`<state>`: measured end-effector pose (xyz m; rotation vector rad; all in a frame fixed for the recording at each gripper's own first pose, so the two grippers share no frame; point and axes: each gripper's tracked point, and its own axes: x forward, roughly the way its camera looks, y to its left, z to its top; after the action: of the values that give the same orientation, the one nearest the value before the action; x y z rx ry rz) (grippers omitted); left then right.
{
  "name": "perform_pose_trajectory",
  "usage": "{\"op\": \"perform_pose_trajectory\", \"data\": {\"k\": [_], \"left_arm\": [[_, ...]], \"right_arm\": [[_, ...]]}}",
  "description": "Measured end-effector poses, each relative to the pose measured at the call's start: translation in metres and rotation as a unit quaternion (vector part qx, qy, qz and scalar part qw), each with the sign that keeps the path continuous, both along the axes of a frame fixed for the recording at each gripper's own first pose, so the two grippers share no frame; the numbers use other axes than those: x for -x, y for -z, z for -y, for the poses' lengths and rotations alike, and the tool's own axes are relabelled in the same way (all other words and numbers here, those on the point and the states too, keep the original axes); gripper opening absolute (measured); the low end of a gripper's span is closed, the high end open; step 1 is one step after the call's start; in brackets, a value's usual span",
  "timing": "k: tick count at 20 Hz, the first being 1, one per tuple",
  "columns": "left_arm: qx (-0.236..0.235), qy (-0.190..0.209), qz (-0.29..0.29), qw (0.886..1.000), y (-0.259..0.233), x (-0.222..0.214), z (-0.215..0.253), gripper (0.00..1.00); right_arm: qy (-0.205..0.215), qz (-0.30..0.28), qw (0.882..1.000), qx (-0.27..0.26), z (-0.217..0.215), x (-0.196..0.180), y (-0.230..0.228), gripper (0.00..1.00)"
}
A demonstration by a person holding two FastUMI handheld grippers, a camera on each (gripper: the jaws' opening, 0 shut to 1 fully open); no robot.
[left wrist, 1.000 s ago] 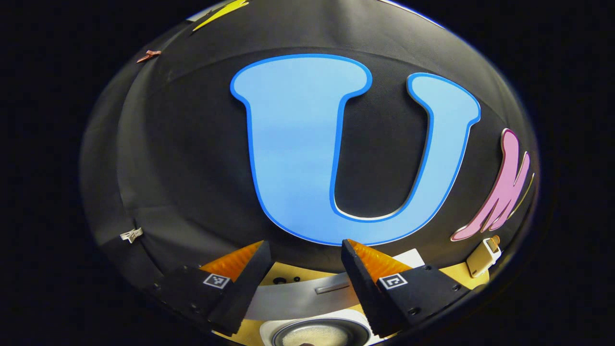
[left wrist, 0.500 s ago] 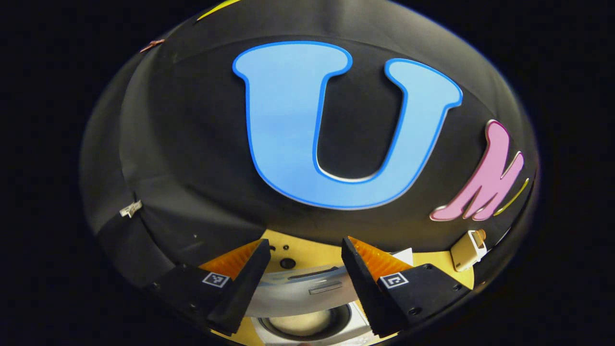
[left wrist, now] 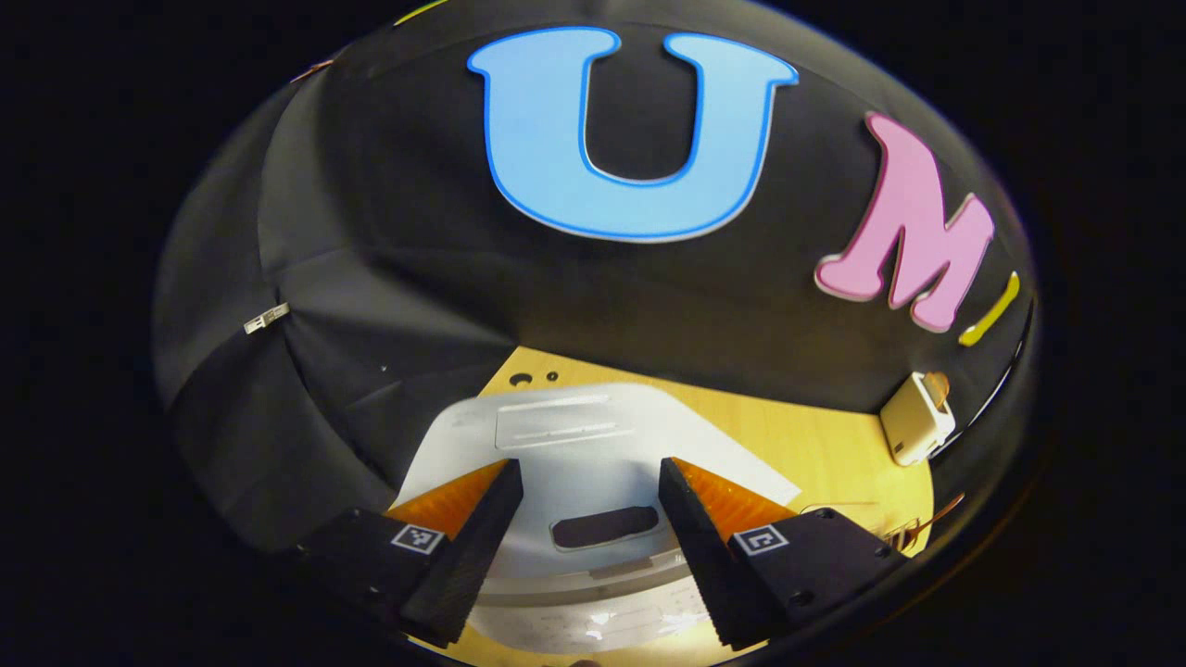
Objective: Close the left gripper, press the button to open the rice cooker; take a wooden spoon from the chopstick holder with the right hand, scoop a spoonful of rice and pour it into the rice cooker, then put the wooden spoon back into the chopstick holder.
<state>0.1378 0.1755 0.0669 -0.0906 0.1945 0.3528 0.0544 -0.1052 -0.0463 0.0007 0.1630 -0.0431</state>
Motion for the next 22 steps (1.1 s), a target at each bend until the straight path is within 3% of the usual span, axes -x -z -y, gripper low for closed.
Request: {"op": "perform_pose_trajectory", "data": {"k": [5,10,16,18,22], "left_arm": [[-0.006,-0.027,-0.031,0.999,0.059,-0.008,0.003,0.98],[-0.022,-0.041,0.009,0.999,0.064,-0.009,0.005,0.99],[-0.048,-0.026,0.013,0.998,0.061,-0.006,0.009,0.99],[-0.056,-0.045,0.016,0.997,0.054,0.003,0.006,0.98],[-0.082,-0.072,0.095,0.989,0.010,0.047,0.026,0.97]], "right_arm": [[-0.020,-0.014,1.000,0.014,-0.008,-0.003,0.003,0.99],[-0.037,-0.020,0.998,0.039,-0.016,-0.009,0.008,0.99],[-0.083,-0.013,0.996,0.038,-0.047,-0.019,0.005,0.99],[-0.093,0.005,0.995,0.041,-0.051,-0.022,-0.006,0.99],[-0.109,0.067,0.989,0.073,-0.056,-0.014,-0.041,0.99]]}}
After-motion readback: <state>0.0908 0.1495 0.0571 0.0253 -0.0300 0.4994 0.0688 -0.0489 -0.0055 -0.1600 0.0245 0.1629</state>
